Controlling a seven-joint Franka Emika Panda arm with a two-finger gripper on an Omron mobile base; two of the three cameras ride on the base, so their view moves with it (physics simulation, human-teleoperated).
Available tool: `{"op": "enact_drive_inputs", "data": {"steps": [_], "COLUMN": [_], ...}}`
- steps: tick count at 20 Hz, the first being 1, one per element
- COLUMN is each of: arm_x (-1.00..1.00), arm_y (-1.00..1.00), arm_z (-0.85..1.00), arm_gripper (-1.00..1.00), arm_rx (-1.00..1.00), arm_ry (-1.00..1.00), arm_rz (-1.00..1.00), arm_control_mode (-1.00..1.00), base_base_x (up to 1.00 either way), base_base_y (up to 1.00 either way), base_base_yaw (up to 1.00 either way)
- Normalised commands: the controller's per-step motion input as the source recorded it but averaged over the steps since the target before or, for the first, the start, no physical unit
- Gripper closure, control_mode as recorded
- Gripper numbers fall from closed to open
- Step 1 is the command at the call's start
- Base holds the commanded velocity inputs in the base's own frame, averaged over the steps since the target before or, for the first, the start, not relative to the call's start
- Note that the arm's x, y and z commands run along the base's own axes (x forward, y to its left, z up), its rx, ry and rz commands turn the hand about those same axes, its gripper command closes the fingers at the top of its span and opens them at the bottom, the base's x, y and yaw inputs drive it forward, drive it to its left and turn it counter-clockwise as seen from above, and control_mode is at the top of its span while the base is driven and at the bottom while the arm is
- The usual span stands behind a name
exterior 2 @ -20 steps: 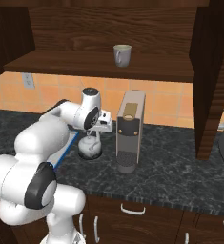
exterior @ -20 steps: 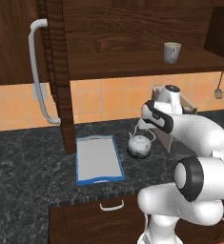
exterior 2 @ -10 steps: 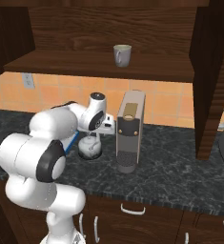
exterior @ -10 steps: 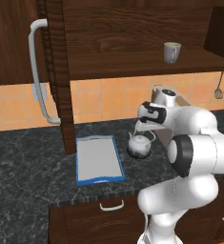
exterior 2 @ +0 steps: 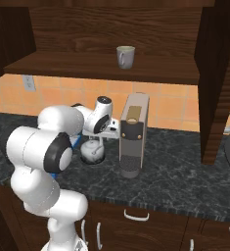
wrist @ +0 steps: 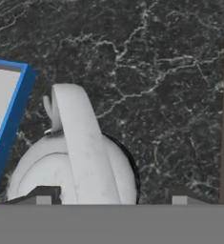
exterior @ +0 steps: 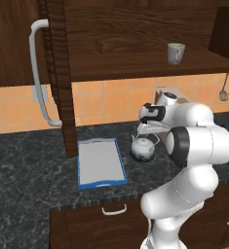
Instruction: Pick the kettle from the counter and place it on the tray. Then pick the mug from the cabinet and place it on the tray. Then close the cabinet doors.
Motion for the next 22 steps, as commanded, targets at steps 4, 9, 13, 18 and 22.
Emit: {"op": "enact_drive_inputs", "data": {"steps": [4,9,13,18,22], "arm_x": [-0.12,-0.18,-0.2,-0.23,-0.03], "arm_y": [0.0,0.16,0.23,0.49,0.99], "arm_z": [0.06,0.26,0.6,0.59,0.03], "arm_gripper": [1.0,1.0,1.0,1.0,1.0], "arm_rx": [0.0,0.0,0.06,0.11,0.0], "arm_ry": [0.0,-0.02,-0.1,-0.13,-0.03], "arm_rz": [0.0,0.0,0.0,0.0,0.0], "arm_control_mode": [-1.0,-1.0,-1.0,-1.0,-1.0], "base_base_x": [0.0,0.0,0.0,0.0,0.0], "base_base_y": [0.0,0.0,0.0,0.0,0.0], "base_base_yaw": [0.0,0.0,0.0,0.0,0.0]}}
